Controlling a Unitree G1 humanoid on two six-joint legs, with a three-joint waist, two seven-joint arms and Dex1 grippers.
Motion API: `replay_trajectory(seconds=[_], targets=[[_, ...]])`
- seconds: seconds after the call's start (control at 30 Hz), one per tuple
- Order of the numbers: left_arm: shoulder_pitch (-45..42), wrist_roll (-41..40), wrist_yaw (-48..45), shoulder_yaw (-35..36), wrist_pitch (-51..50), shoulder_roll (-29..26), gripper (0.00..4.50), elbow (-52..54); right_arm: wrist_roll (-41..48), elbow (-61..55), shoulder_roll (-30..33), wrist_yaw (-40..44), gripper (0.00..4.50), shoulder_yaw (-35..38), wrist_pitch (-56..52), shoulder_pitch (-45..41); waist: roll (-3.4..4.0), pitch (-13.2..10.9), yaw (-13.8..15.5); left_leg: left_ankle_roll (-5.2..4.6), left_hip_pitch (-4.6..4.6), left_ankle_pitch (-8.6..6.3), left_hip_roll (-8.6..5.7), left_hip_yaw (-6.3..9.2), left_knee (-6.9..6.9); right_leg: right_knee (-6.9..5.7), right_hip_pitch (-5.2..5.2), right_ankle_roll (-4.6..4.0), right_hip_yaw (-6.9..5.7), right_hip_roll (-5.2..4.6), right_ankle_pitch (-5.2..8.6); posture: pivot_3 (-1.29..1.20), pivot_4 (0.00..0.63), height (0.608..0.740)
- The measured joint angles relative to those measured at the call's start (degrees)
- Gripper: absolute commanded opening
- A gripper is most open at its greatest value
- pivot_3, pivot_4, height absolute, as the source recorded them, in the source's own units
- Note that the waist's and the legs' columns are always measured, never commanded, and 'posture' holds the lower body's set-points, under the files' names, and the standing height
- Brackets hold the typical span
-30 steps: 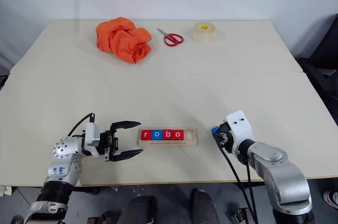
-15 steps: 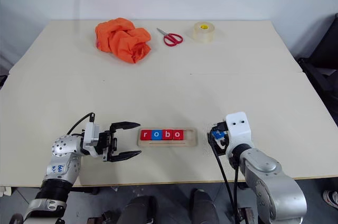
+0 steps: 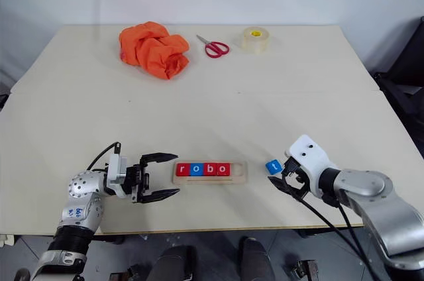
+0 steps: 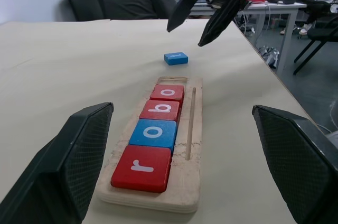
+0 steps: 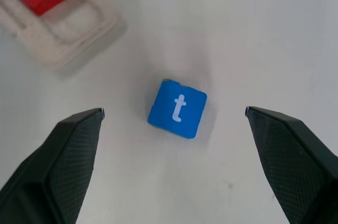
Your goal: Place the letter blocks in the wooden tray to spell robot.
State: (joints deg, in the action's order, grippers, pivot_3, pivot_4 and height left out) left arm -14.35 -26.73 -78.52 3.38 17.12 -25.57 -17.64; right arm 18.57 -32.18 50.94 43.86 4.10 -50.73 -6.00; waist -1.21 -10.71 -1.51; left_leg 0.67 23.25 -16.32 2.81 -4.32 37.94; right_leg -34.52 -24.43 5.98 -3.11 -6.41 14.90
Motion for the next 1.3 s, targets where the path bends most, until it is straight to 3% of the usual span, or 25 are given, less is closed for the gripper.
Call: replay_trajectory(seconds=[0.2,0.4,0.7,0.83,1.03,1.3], targets=[[3.2,0.0,1.5,0.2,-0.1,-0.3,4.5,2.9,-4.8,17.4,4.1,11.7,4.48,-6.3,20.0,-5.2,0.0,0.0,0.0,0.0,-0.02,0.0,0.01,-0.07,0.01,-0.01,-0.02,0.04,0.05,0.0,-0.02,0.0,0.15,0.74],[7.1,-0.1,3.3,1.3,-0.7,-2.1,4.5,6.9,-10.4,33.6,3.3,21.3,4.48,-14.0,37.1,-16.0,0.01,0.0,-0.1,0.01,-0.07,0.0,0.02,-0.16,0.05,-0.02,-0.01,0.08,0.11,-0.02,-0.05,0.0,0.15,0.74],[11.2,-0.3,5.8,2.5,-1.7,-2.7,4.5,11.9,-13.3,48.9,-0.8,30.5,4.48,-17.6,50.9,-25.7,-0.01,0.0,-0.1,0.05,-0.15,0.01,0.05,-0.17,0.08,-0.12,0.01,0.04,0.11,-0.02,-0.07,0.0,0.15,0.74],[12.4,-0.3,6.4,3.0,-2.0,-3.4,4.5,12.8,-13.4,52.1,-2.1,33.3,3.62,-17.7,53.5,-26.9,-0.01,0.0,-0.2,0.06,-0.17,0.02,0.05,-0.18,0.08,-0.15,0.01,0.03,0.12,-0.03,-0.07,0.0,0.15,0.74],[12.8,-0.3,7.2,3.4,-2.1,-3.7,4.5,13.7,-13.3,52.6,-3.1,36.2,1.57,-17.7,54.2,-27.0,-0.01,0.0,-0.2,0.08,-0.22,0.03,0.07,-0.18,0.11,-0.26,0.01,-0.01,0.13,-0.03,-0.08,0.0,0.15,0.74],[12.4,-0.3,7.2,3.3,-2.0,-3.7,4.5,13.8,-10.9,43.6,-3.5,33.1,1.46,-15.0,42.6,-22.7,0.05,0.0,0.0,0.11,-0.17,0.04,0.07,-0.18,0.1,-0.35,-0.1,-0.07,0.14,-0.09,-0.06,0.0,0.15,0.74]])
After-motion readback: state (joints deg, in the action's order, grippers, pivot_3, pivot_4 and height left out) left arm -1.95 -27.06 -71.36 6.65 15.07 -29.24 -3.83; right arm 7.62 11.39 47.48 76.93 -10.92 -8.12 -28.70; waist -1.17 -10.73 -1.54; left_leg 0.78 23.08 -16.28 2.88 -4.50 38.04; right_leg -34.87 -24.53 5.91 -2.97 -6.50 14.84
